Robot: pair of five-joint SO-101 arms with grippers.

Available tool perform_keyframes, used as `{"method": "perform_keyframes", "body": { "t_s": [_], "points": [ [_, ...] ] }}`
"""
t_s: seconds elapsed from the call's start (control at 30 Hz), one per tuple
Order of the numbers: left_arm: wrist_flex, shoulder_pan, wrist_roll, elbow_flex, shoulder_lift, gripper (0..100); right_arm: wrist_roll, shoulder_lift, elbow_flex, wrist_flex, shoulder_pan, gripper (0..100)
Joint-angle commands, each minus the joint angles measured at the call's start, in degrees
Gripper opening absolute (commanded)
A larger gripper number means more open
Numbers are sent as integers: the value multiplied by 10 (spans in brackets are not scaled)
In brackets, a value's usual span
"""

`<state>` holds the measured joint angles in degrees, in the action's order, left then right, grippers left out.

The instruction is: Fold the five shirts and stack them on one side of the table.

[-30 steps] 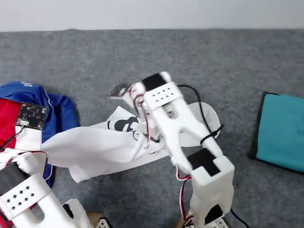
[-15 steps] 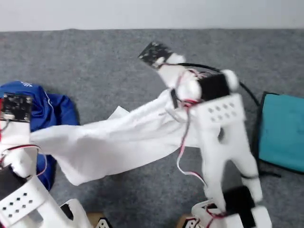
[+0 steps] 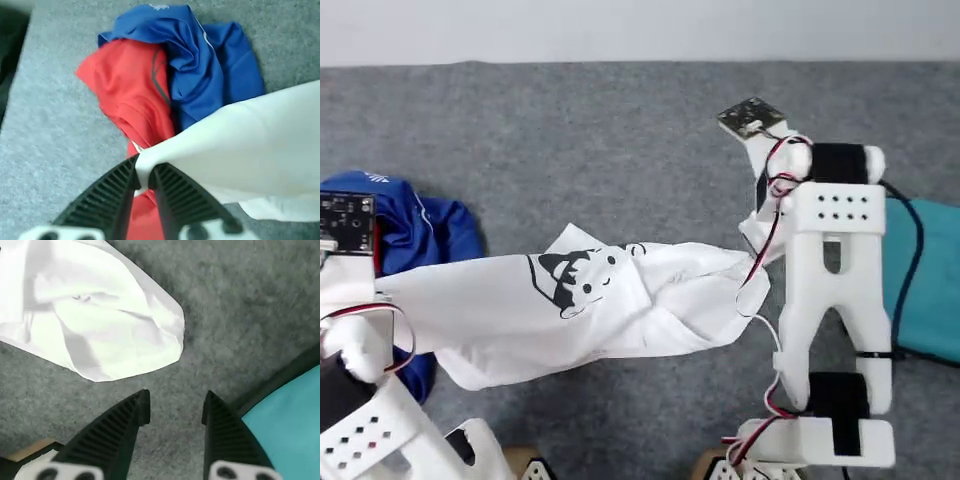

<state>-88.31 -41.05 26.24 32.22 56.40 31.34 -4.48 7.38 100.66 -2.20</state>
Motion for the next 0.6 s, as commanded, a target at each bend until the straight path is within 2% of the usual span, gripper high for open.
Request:
{"method": "perform_keyframes", "body": {
  "t_s": [0.0,0.23,0.3,0.37,0.57],
  "points": [
    [1,0,-4,25,4,5,0,-56,2,24,-41,169],
    [21,-3,-4,107,1,5,27,-132,-105,24,-236,174],
    [32,-3,-4,127,1,5,27,-132,-142,23,-284,208],
    [33,-2,-4,134,1,5,27,-124,-158,22,-322,241],
    [33,0,-4,135,1,5,27,-52,-160,5,-390,245]
  ]
}}
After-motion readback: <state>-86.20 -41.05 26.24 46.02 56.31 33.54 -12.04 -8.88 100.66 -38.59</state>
